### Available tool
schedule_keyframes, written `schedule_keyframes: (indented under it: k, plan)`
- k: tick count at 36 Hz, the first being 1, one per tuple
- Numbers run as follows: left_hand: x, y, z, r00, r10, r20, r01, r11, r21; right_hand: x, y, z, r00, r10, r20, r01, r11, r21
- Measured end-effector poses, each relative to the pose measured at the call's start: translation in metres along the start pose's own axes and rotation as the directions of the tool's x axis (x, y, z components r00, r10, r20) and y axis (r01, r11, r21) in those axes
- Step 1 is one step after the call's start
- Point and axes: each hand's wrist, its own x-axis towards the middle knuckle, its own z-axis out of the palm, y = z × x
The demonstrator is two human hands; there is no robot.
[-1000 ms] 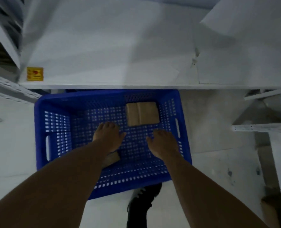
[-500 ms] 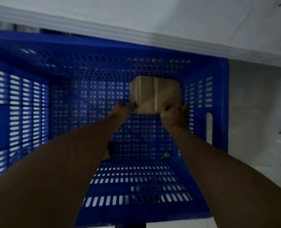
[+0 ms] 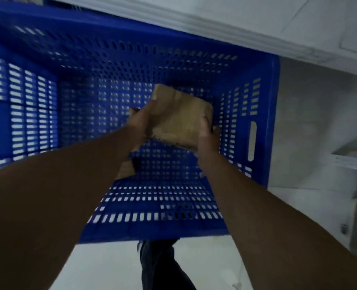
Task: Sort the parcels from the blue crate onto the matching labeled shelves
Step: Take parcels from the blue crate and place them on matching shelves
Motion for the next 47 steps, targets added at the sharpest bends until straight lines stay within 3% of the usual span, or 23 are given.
schedule_keyframes:
  k: [4, 11, 15, 18, 21, 25, 32, 36, 40, 44, 47]
  plan:
    - [-0.028, -0.001, -0.024, 0.998, -0.056, -0.038, 0.051, 0.99, -0.133, -0.042, -0.004, -0.024, 0.962, 0.156, 0.224, -0.222, 0.926, 0.304]
    - [-0.129, 0.032, -0.041, 0.999, -0.038, -0.023, 0.036, 0.993, -0.114, -0.109, -0.032, -0.059, 0.955, 0.128, 0.269, -0.149, 0.987, 0.061]
    - [-0.184, 0.059, -0.042, 0.995, -0.054, 0.082, 0.071, 0.972, -0.225, -0.156, -0.064, -0.085, 0.905, 0.085, 0.417, -0.138, 0.986, 0.098]
    - [-0.226, 0.085, -0.038, 0.991, -0.04, 0.127, 0.063, 0.982, -0.178, -0.193, -0.09, -0.114, 0.874, 0.117, 0.472, -0.195, 0.973, 0.121]
    - [-0.268, 0.112, -0.026, 0.996, 0.013, 0.083, -0.009, 0.999, -0.051, -0.23, -0.112, -0.144, 0.891, 0.083, 0.447, -0.158, 0.978, 0.134]
    - [-0.332, 0.142, -0.006, 0.988, 0.152, 0.03, -0.153, 0.987, 0.05, -0.291, -0.146, -0.181, 0.927, -0.07, 0.37, -0.017, 0.974, 0.227]
    - [-0.471, 0.188, 0.034, 0.955, 0.205, 0.213, -0.233, 0.966, 0.116, -0.43, -0.198, -0.277, 0.954, -0.26, 0.149, 0.163, 0.866, 0.472]
    - [-0.565, 0.207, 0.065, 0.89, 0.191, 0.414, -0.302, 0.927, 0.222, -0.523, -0.203, -0.344, 0.954, -0.296, -0.045, 0.267, 0.772, 0.577]
    - [-0.665, 0.22, 0.098, 0.797, 0.017, 0.603, -0.294, 0.884, 0.364, -0.622, -0.192, -0.415, 0.928, -0.319, -0.19, 0.357, 0.621, 0.698]
    - [-0.763, 0.23, 0.138, 0.585, -0.173, 0.792, -0.246, 0.893, 0.377, -0.708, -0.171, -0.48, 0.885, -0.393, -0.249, 0.432, 0.495, 0.754]
    - [-0.837, 0.225, 0.17, 0.499, -0.148, 0.854, -0.38, 0.848, 0.369, -0.765, -0.149, -0.519, 0.872, -0.387, -0.301, 0.47, 0.484, 0.738]
